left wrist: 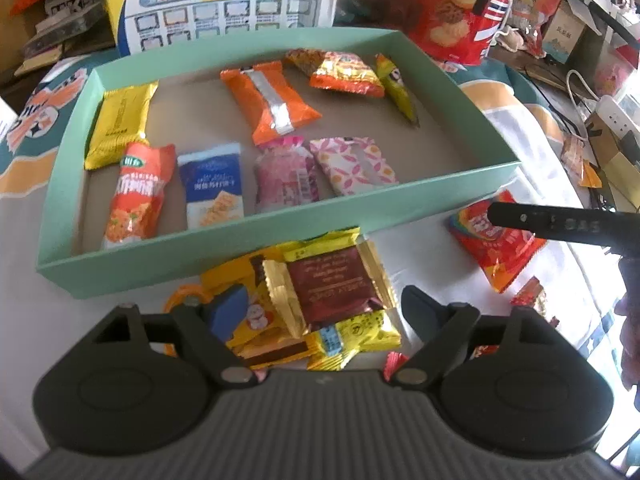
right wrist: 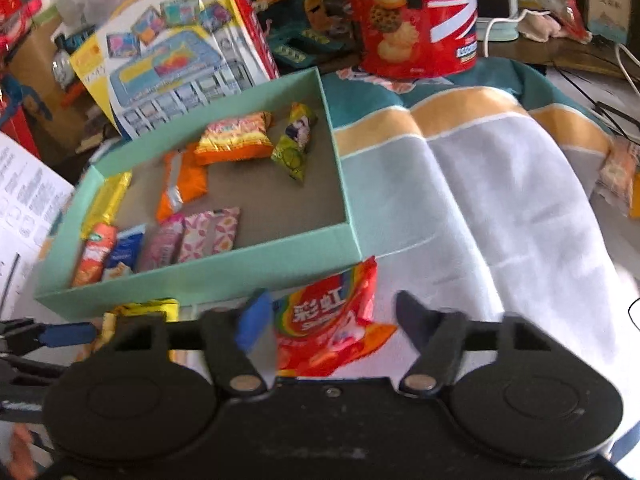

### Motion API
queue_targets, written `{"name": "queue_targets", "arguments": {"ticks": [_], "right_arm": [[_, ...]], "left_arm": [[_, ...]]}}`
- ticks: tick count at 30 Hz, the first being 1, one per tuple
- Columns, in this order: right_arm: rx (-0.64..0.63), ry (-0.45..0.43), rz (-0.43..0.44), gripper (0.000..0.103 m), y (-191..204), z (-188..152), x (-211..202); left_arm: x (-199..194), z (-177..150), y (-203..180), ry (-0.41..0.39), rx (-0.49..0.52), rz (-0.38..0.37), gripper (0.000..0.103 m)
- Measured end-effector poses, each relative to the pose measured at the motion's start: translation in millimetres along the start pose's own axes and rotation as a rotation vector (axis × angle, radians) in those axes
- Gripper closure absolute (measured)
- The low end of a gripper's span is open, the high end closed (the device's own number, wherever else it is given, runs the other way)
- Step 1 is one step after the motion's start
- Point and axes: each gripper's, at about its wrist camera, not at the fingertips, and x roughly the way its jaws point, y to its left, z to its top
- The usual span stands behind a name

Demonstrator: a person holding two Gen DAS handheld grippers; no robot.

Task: Organize snacks
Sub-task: 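Grasp the brown chocolate pack with left tool while right tool grasps Skittles bag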

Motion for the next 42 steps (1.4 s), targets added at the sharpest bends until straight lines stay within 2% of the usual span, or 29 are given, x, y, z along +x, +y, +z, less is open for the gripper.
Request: {"name": "queue_targets", "arguments": {"ticks": [3,5,7,9,10,11,12,15,19,23,25,27,28,31,34,35,36,37,39,42], "right_arm": [[0.002,0.018,0.024,0.072,2.0,-7.0,6.3],[-0.006,0.012,0.044,0.072,3.4,-14.3,4.0],[-0.016,0.003,0.044,0.072,2.8,-20.5,-0.6],[0.0,0.0,0.044,0.072,-3.7,-23.5,-4.7],[0.011,-0.002,0.04,0.072,-8.0,-24.8,-6.3],[0.023,-0.004,0.032,0.072,-13.4,-26.1,-8.7],[0.03,-0.006,0.025,0.072,-17.8,-26.7,-10.2],[0.051,-0.008,0.004,0.072,-30.5,-28.0,-15.6],[0.05,-0.016,-0.036,0.07,-36.9,-29.6,-19.8],[0.057,-0.009,-0.044,0.067,-41.9,-29.2,-22.6],[0.062,0.003,-0.021,0.054,-38.0,-28.6,-26.2],[0.058,0.001,-0.007,0.022,-30.5,-29.3,-29.5],[0.05,-0.002,-0.01,0.018,-25.3,-29.8,-30.9],[0.044,0.027,-0.005,0.018,-12.7,-31.3,-23.6],[0.001,0.046,-0.048,0.023,0.4,-35.4,-7.8],[-0.013,0.039,-0.06,0.027,4.0,-36.7,-5.4],[-0.045,0.019,-0.083,0.036,8.0,-37.7,-5.1],[-0.082,0.011,-0.099,0.037,12.3,-38.0,-3.4],[-0.12,0.016,-0.105,0.046,14.1,-37.5,-3.6],[-0.114,0.008,-0.121,0.049,2.2,-36.0,-8.6]], "left_arm": [[3.4,-1.0,2.2,0.01,-0.011,-0.013,0.02],[4.9,-0.8,-1.7,-0.001,0.009,-0.007,0.026],[5.8,0.8,-8.6,-0.011,0.041,-0.003,0.045],[7.1,3.1,-17.5,-0.015,0.077,-0.025,0.05],[7.9,4.4,-22.5,-0.012,0.09,-0.047,0.06],[9.5,4.9,-28.5,-0.002,0.108,-0.07,0.066],[10.8,5.0,-34.4,0.003,0.125,-0.084,0.067],[13.2,3.4,-49.9,0.004,0.168,-0.101,0.065],[12.6,2.8,-54.8,0.012,0.166,-0.125,0.054],[10.5,-0.6,-57.4,0.011,0.23,-0.107,0.044],[11.6,0.5,-59.5,0.019,0.264,-0.103,0.039],[14.2,2.4,-61.9,0.029,0.307,-0.112,0.038],[14.7,3.3,-63.2,0.024,0.318,-0.106,0.037],[15.3,4.2,-61.8,0.015,0.316,-0.095,0.036],[15.0,4.0,-54.7,0.017,0.301,-0.104,0.036],[14.8,3.9,-52.9,0.016,0.302,-0.106,0.036],[14.7,4.0,-51.3,0.015,0.304,-0.108,0.036],[14.9,4.4,-50.3,0.015,0.307,-0.111,0.036],[15.8,6.3,-52.1,0.018,0.319,-0.119,0.036],[19.8,9.4,-64.8,0.018,0.376,-0.137,0.036]]}}
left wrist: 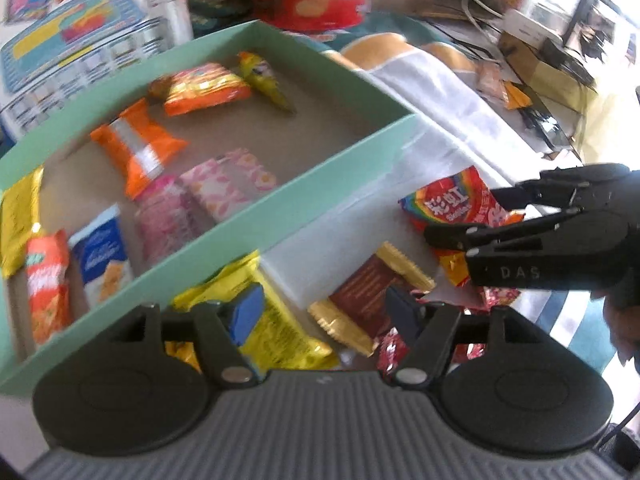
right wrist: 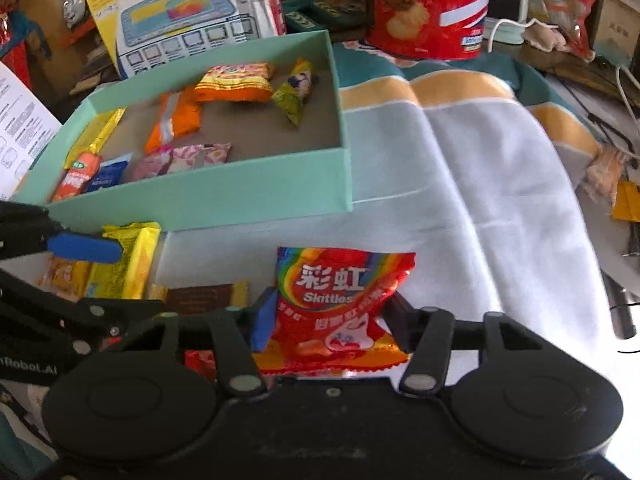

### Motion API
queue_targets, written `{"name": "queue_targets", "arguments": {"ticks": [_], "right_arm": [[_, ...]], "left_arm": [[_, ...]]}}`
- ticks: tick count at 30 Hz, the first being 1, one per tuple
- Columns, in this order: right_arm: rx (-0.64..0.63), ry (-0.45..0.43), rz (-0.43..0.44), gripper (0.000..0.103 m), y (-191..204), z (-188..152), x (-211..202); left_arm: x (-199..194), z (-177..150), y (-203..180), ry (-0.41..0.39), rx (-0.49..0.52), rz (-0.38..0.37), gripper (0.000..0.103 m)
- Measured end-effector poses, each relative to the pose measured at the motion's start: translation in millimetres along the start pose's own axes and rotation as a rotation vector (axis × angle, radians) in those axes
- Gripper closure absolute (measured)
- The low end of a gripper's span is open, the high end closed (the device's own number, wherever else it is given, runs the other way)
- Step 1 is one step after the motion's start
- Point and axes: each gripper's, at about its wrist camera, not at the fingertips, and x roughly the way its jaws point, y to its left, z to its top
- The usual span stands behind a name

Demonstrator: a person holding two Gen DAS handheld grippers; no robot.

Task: Organize snacks
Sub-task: 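Grasp the brown chocolate pack with left tool while right tool grasps Skittles bag, then carry the chocolate pack and Skittles bag into the teal box, open both tools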

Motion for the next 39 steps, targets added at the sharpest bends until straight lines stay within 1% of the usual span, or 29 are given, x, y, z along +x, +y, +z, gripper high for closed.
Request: {"name": "queue_targets", "arguments": {"ticks": [2,5,6,8,10,12,13,15,17,20,24,28,33,36,39], "right_arm": [[0.048,-0.006,0.009,0.049,-18.1,-3.0,-2.1],[0.093,-0.019,0.028,0.049,-34.7,-7.7,-4.0],[0.102,-0.022,0.033,0.048,-37.4,-8.8,-4.2],[0.111,-0.033,0.041,0.048,-41.5,-12.1,-5.8],[0.116,-0.043,0.042,0.048,-42.0,-12.9,-5.5],[0.125,-0.054,0.046,0.048,-42.6,-12.4,-4.9],[0.124,-0.058,0.047,0.048,-42.3,-12.0,-4.5],[0.11,-0.063,0.048,0.049,-40.3,-12.3,-5.5],[0.103,-0.061,0.059,0.05,-37.2,-11.6,-5.0],[0.113,-0.059,0.084,0.051,-38.4,-11.9,-9.1],[0.145,-0.08,0.106,0.051,-41.6,-8.3,-21.3],[0.159,-0.12,0.142,0.051,-44.2,4.9,-41.4],[0.156,-0.17,0.219,0.051,-40.9,43.2,-57.0],[0.13,-0.194,0.258,0.051,-30.9,73.7,-55.0],[0.124,-0.186,0.29,0.051,-21.7,99.1,-44.2]], "left_arm": [[8.2,4.2,-10.8,0.015,0.064,-0.007,0.036],[24.7,6.6,-23.4,0.067,0.143,-0.009,0.037],[29.0,6.5,-25.5,0.079,0.158,-0.008,0.037],[29.3,8.1,-26.6,0.075,0.164,-0.026,0.041],[29.7,11.3,-25.9,0.075,0.142,-0.043,0.055],[30.4,14.7,-26.3,0.068,0.103,-0.043,0.064],[31.0,16.7,-25.3,0.063,0.069,-0.039,0.066],[31.5,17.8,-21.0,0.053,-0.019,-0.03,0.066],[29.5,14.8,-18.4,0.046,-0.073,-0.024,0.067],[23.6,11.3,-17.5,0.044,-0.105,-0.027,0.067],[3.5,12.3,-15.8,-0.001,-0.128,-0.044,0.067],[-19.2,17.9,-6.9,-0.054,-0.15,-0.036,0.066],[-40.8,42.5,11.2,-0.147,-0.209,0.001,0.066],[-40.9,57.8,23.0,-0.172,-0.226,0.036,0.066],[-33.4,73.9,37.0,-0.188,-0.241,0.08,0.066]]}}
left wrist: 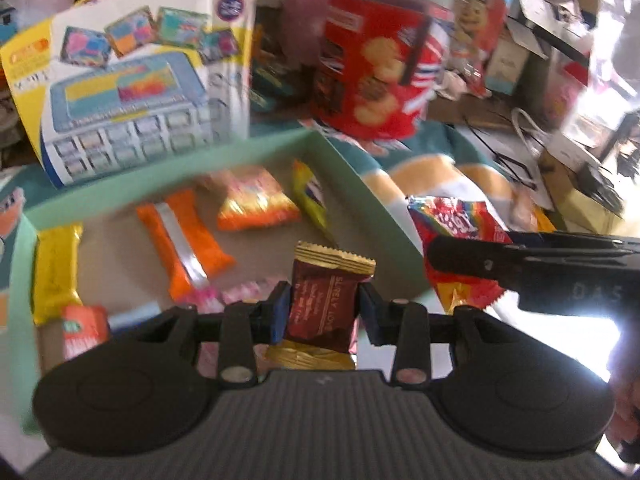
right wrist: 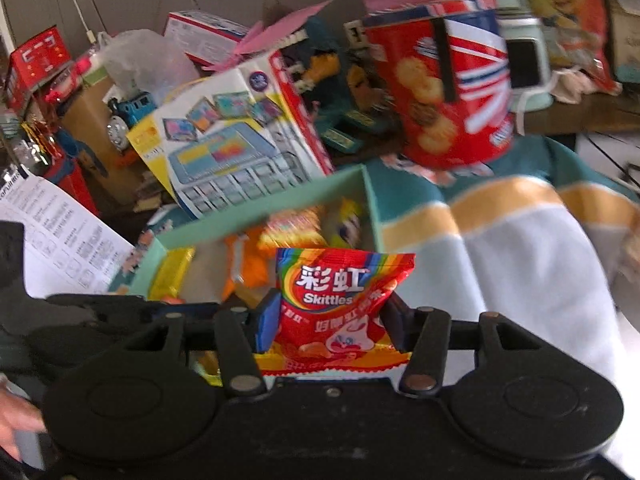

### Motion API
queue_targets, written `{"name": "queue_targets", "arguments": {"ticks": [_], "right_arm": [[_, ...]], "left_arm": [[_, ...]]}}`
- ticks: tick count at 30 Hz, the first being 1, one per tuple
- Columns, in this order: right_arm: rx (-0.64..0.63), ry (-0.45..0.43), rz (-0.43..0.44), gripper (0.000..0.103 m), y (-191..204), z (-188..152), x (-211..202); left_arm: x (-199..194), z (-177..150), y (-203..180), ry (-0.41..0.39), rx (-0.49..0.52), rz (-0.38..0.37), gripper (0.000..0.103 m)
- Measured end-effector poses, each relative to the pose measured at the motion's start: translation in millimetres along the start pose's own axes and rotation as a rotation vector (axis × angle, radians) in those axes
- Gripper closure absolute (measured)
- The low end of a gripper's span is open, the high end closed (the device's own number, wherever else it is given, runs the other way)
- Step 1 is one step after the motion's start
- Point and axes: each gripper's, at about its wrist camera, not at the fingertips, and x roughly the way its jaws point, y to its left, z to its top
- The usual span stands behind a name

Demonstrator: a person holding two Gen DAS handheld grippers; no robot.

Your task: Organize snacks

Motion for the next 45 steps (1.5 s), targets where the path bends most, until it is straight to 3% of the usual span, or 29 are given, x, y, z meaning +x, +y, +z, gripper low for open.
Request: {"name": "queue_targets", "arguments": {"ticks": [6,11,12,13,15,20,27,36,45], "right_arm": [[0.006,0.048,0.018,0.051,7.2,14.6,41.0],[0.001,0.074,0.005,0.049,6.4,17.3,63.2],[0.0,0.072,0.001,0.047,6.3,18.1,64.9],[0.0,0.067,-0.003,0.045,6.1,18.4,64.2],[0.016,0.048,0.004,0.02,4.7,21.4,62.8],[0.048,0.012,0.001,0.0,2.2,21.6,53.4],[0.063,0.008,-0.023,0.0,5.6,15.0,33.3],[0.083,0.009,-0.046,0.0,6.2,-12.2,-11.9],[0.1,0.026,-0.06,0.0,5.8,-50.5,-46.5]], "left_arm": [[32.5,22.4,33.4,0.014,-0.065,0.036,0.066],[57.5,28.2,40.0,0.043,-0.085,0.037,0.066],[60.3,28.4,40.0,0.045,-0.084,0.042,0.063],[62.6,28.4,40.0,0.047,-0.084,0.055,0.048],[64.6,27.5,41.4,0.044,-0.091,0.076,0.028],[59.9,23.6,50.1,0.047,-0.12,0.098,0.015],[31.5,14.2,45.1,0.032,-0.107,0.109,0.003],[-18.2,-19.6,36.6,0.033,-0.108,0.099,0.0],[-39.2,-67.7,25.6,0.083,-0.09,0.091,0.0]]}}
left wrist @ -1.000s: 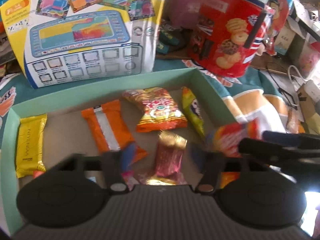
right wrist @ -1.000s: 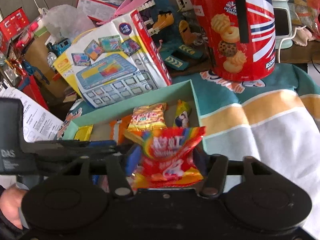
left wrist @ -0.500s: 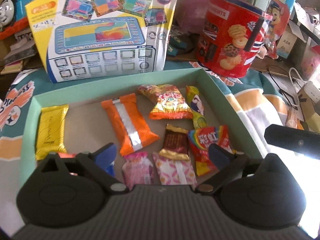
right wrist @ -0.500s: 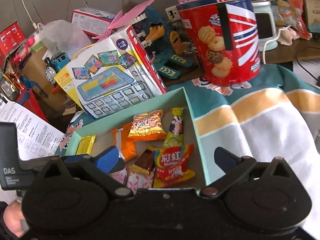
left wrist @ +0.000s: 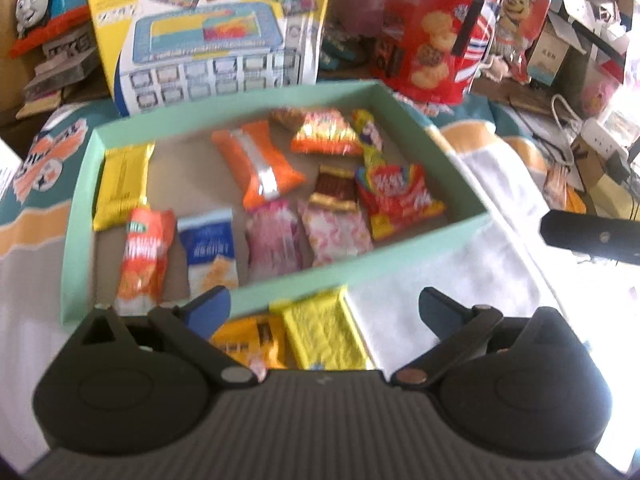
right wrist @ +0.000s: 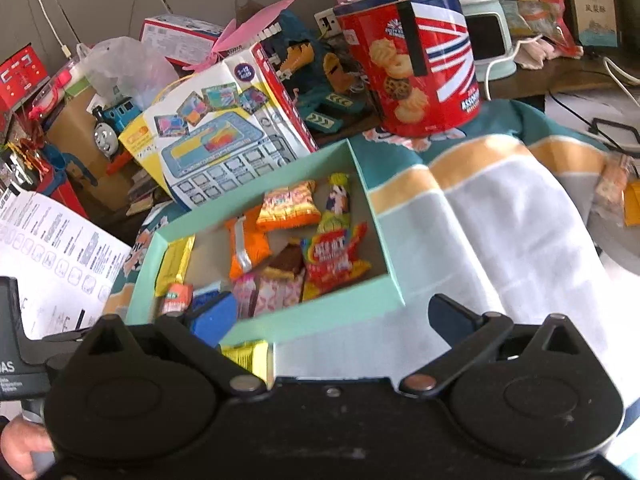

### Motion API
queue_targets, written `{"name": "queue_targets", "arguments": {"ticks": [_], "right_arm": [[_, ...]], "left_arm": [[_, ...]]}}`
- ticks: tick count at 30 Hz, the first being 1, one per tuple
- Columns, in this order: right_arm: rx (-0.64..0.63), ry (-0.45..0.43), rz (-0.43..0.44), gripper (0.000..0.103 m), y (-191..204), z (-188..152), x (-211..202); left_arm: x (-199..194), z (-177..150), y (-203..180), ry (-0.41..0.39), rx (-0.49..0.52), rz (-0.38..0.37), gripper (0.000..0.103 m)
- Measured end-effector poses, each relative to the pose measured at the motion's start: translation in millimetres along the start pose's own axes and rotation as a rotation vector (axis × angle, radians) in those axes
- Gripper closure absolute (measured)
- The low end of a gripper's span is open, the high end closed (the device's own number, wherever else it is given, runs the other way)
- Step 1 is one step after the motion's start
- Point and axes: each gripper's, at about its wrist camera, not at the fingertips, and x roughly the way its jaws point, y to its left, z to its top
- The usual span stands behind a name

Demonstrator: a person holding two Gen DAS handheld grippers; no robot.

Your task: Organize snacks

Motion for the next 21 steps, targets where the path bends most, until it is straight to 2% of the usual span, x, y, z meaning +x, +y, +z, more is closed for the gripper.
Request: {"name": "queue_targets", "arguments": {"ticks": [7,13,18,20,21], "right_arm": [[0.028,0.042,0.009,0.0,-8.5,-28.4,-1.3],[0.03,0.057,-0.01,0.0,-17.2,-48.1,1.5],[0.041,0.075,-0.031,0.019,-30.9,-58.4,3.1],[0.036,0.08,-0.023,0.027,-32.7,-59.5,4.0],[0.048,0.089,0.002,0.027,-34.1,-58.9,5.8]], "left_arm": [[13.2,-24.2,6.9,0.057,-0.043,0.019,0.0],[29.0,-28.1,-7.1,0.08,-0.009,0.024,0.001],[47.1,-28.9,-19.7,0.108,0.017,0.02,0.003],[50.1,-29.6,-26.5,0.084,0.052,0.041,0.009],[50.2,-29.8,-29.5,0.072,0.073,0.041,0.029]]}}
